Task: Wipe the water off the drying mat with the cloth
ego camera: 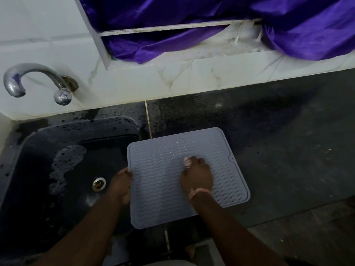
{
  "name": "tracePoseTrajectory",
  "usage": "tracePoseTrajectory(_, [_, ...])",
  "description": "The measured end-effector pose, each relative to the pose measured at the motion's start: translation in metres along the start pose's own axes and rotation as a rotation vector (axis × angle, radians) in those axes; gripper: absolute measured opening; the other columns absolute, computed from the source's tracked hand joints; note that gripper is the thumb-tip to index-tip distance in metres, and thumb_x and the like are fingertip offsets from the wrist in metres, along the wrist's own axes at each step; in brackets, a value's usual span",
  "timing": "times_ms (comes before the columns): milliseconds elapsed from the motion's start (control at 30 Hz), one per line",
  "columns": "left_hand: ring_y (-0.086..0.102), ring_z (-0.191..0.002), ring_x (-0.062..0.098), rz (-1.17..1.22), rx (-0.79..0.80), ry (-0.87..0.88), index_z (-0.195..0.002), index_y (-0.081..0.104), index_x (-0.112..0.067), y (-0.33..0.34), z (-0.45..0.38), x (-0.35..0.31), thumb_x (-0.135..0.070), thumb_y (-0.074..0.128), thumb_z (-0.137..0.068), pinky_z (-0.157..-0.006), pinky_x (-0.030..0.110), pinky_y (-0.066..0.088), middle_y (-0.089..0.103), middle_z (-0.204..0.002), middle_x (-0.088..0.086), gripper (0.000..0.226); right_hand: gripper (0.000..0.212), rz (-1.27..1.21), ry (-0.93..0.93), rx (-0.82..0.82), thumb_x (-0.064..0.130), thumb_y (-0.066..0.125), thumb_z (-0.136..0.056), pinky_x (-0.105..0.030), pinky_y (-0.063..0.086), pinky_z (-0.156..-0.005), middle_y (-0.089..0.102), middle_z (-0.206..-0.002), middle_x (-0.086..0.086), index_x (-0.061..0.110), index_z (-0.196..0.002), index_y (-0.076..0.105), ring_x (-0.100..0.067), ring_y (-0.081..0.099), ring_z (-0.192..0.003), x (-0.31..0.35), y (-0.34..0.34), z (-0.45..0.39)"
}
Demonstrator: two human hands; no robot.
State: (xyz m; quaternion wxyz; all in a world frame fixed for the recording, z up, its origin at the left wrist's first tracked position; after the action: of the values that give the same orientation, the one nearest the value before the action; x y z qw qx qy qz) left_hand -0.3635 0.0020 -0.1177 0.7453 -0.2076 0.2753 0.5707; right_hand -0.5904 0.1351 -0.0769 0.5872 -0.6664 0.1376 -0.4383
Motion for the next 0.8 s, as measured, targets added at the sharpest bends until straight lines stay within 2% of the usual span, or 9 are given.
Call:
tracePoseTrajectory(67, [0.068,-0.098,0.03,0.003,0.013,0.003,-0.106,0.067,-0.013,0.003,0.003,-0.002,-0.002,0.044,-0.103,-0.081,0.044,0.057,0.072,-0.104,0.014,0.026,0.043,-0.024,-0.114,0.081,0.032,0.05,-0.092,-0.034,0.051,-0.09,0.055,-0.123,-0.006,0.018,-0.132,0.053,-0.021,0.054,-0.108,0.044,0.025,0.023])
tracePoseTrajectory(133, [0.068,-0.101,0.032,0.008,0.007,-0.006,-0.108,0.068,-0.012,0.0,0.0,-0.001,-0.005,0.046,-0.102,-0.091,0.049,0.056,0.072,-0.108,0.017,0.024,0.045,-0.054,-0.231,0.163,0.031,0.052,-0.088,-0.036,0.05,-0.091,0.055,-0.123,-0.006,0.017,-0.13,0.053,-0.024,0.053,-0.11,0.08,0.045,0.042])
tracePoseTrajectory(233, [0.068,-0.109,0.033,0.015,0.004,-0.013,-0.113,0.069,-0.013,-0.005,-0.002,-0.002,-0.011,0.049,-0.103,-0.102,0.052,0.052,0.072,-0.116,0.017,0.023,0.042,-0.142,-0.339,0.26,0.034,0.046,-0.086,-0.04,0.051,-0.091,0.06,-0.118,-0.003,0.022,-0.124,0.059,-0.023,0.056,-0.108,0.097,0.057,0.046])
tracePoseTrajectory(300, [0.068,-0.108,0.032,-0.001,0.007,-0.024,-0.113,0.067,-0.014,-0.004,0.002,-0.005,-0.012,0.046,-0.104,-0.097,0.052,0.055,0.072,-0.114,0.015,0.024,0.04,-0.22,-0.296,0.18,0.031,0.046,-0.088,-0.041,0.052,-0.094,0.063,-0.118,-0.001,0.026,-0.123,0.063,-0.021,0.058,-0.108,0.075,0.041,0.031])
tracePoseTrajectory(400, [0.066,-0.105,0.029,-0.013,0.016,-0.04,-0.109,0.064,-0.015,-0.004,0.008,-0.009,-0.01,0.042,-0.105,-0.085,0.046,0.056,0.069,-0.11,0.012,0.023,0.039,-0.199,-0.049,-0.021,0.028,0.054,-0.091,-0.041,0.052,-0.095,0.056,-0.125,-0.001,0.024,-0.129,0.061,-0.021,0.055,-0.112,0.009,0.0,-0.006])
tracePoseTrajectory(467, [0.066,-0.107,0.031,-0.023,0.033,-0.043,-0.108,0.065,-0.015,-0.003,0.011,-0.011,-0.01,0.044,-0.104,-0.088,0.047,0.056,0.069,-0.114,0.014,0.022,0.039,-0.117,0.11,-0.137,0.028,0.056,-0.09,-0.039,0.051,-0.088,0.053,-0.125,-0.007,0.02,-0.127,0.061,-0.027,0.055,-0.11,-0.037,-0.025,-0.026])
tracePoseTrajectory(533, [0.067,-0.106,0.031,-0.024,0.028,-0.039,-0.109,0.066,-0.015,-0.001,0.015,-0.014,-0.009,0.047,-0.103,-0.084,0.045,0.057,0.07,-0.115,0.014,0.021,0.038,-0.075,0.178,-0.206,0.027,0.053,-0.089,-0.038,0.049,-0.079,0.058,-0.117,-0.015,0.012,-0.121,0.064,-0.034,0.059,-0.1,-0.06,-0.034,-0.036])
tracePoseTrajectory(667, [0.069,-0.096,0.029,-0.026,0.03,-0.014,-0.099,0.066,-0.016,0.007,0.023,-0.019,-0.005,0.049,-0.101,-0.075,0.041,0.056,0.071,-0.104,0.013,0.02,0.041,0.036,0.136,-0.11,0.027,0.054,-0.088,-0.038,0.052,-0.076,0.057,-0.118,-0.014,0.01,-0.125,0.059,-0.03,0.059,-0.097,-0.03,-0.012,-0.022])
tracePoseTrajectory(800, [0.068,-0.093,0.027,-0.005,0.017,-0.023,-0.103,0.066,-0.015,0.006,0.024,-0.016,-0.004,0.047,-0.102,-0.074,0.04,0.057,0.071,-0.102,0.013,0.022,0.05,0.045,-0.038,0.04,0.033,0.047,-0.092,-0.034,0.051,-0.085,0.049,-0.129,-0.011,0.011,-0.138,0.048,-0.023,0.054,-0.108,0.043,0.02,0.013])
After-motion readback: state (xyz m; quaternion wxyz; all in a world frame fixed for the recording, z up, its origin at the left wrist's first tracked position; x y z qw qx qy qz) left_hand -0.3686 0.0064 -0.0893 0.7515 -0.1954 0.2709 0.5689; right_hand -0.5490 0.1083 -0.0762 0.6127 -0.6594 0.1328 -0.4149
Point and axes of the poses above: each hand's wrist, its own z-axis away from the middle knuckle, its own y-axis out of the palm, x = y × z, the point moved 7 cm from there along -z, towards the middle knuckle
